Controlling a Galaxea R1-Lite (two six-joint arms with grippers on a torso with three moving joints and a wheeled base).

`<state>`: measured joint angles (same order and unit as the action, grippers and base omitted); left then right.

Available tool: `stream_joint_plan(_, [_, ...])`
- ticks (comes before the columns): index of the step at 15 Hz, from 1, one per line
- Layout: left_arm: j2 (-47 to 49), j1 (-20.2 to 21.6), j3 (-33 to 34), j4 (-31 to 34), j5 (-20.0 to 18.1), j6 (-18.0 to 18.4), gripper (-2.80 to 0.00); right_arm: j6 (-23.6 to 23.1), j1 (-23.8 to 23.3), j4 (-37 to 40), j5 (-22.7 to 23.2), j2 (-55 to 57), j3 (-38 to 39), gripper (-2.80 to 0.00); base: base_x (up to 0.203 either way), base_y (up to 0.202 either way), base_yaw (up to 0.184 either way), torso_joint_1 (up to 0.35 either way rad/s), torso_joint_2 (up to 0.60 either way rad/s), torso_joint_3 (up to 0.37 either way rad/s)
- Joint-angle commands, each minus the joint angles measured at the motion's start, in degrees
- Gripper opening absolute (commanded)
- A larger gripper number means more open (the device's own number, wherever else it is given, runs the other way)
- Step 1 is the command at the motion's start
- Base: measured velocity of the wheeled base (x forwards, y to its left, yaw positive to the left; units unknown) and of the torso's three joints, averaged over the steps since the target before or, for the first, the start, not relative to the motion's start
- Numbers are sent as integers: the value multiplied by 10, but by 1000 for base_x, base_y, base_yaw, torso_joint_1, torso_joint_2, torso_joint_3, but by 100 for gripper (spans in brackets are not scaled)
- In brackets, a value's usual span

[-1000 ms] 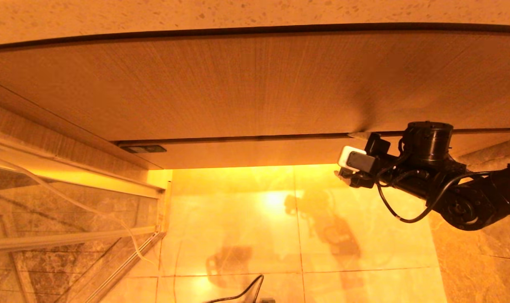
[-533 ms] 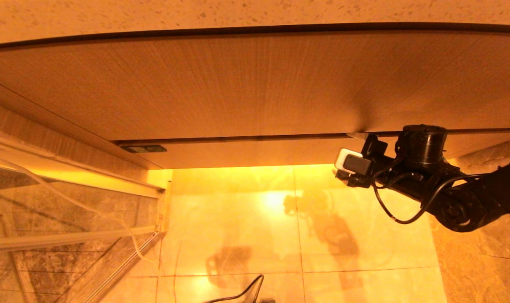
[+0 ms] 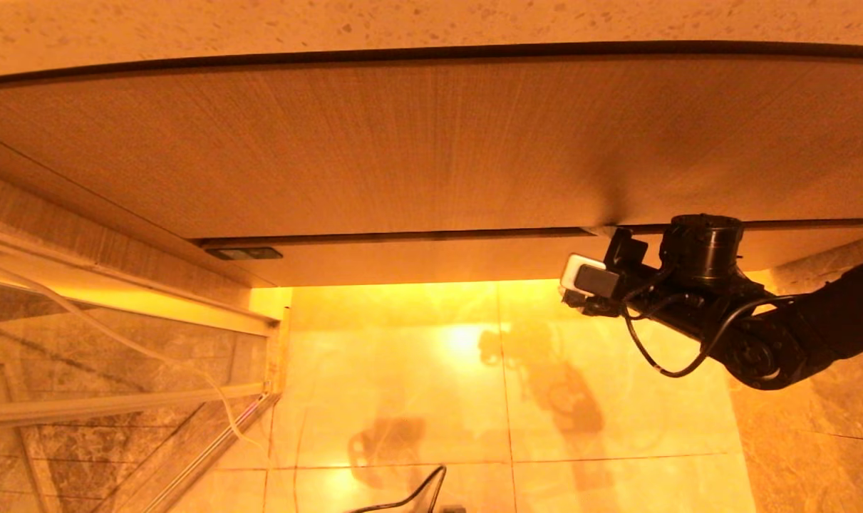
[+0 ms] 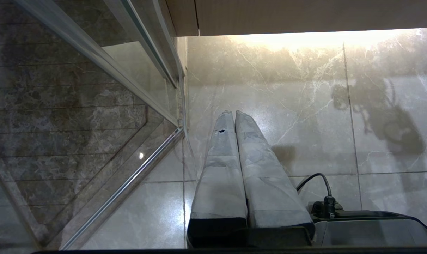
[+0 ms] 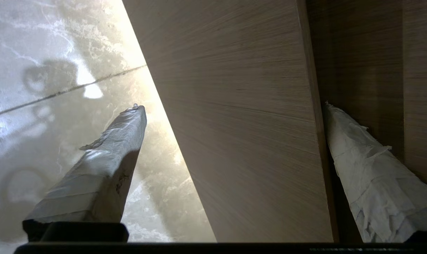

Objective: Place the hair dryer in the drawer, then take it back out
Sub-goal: Pull open the drawer

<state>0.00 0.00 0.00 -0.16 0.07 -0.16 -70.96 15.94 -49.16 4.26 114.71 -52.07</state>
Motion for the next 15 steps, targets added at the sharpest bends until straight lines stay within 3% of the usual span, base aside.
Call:
stream_joint_plan(1, [0, 0, 0, 0, 0, 0, -280, -10, -4, 29, 0, 7, 2, 0, 0, 0, 0, 0, 0, 0])
stream_joint_plan(15, [0, 0, 0, 0, 0, 0, -280, -39, -6, 160, -2, -32, -2, 0, 0, 0, 0, 0, 0, 0])
